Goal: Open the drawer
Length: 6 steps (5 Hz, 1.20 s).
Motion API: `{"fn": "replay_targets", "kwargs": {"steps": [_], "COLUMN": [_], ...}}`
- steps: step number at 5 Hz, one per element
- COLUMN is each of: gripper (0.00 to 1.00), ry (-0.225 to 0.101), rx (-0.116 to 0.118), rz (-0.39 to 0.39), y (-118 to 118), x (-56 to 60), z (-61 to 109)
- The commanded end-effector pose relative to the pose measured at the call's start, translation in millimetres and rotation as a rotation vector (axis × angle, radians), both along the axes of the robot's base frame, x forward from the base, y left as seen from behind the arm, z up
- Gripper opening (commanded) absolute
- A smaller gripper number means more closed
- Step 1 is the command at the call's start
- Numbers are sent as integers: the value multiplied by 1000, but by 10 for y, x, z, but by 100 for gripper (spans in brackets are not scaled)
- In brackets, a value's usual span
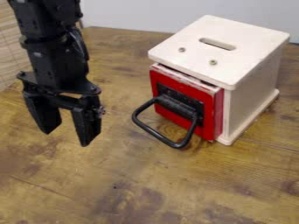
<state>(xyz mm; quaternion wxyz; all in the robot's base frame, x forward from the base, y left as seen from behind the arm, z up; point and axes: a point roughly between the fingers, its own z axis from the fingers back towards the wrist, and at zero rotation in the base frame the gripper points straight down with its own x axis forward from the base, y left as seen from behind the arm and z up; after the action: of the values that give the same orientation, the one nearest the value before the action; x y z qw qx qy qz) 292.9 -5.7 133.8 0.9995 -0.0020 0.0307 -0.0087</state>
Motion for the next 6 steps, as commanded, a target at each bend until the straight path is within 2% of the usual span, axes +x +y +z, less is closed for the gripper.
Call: {"fn": "replay_targets", "kwargs": {"steps": [1,3,4,5,6], "gripper": [100,100,100,100,100], "ry": [2,-34,-59,-71,-74], "rx": [-9,-41,-60,-76,-86], "rz": [30,178,278,350,388], "y": [-22,-67,-85,-101,-113], "x": [31,170,248,315,363], "z": [-45,-134,-173,-214,-259]}}
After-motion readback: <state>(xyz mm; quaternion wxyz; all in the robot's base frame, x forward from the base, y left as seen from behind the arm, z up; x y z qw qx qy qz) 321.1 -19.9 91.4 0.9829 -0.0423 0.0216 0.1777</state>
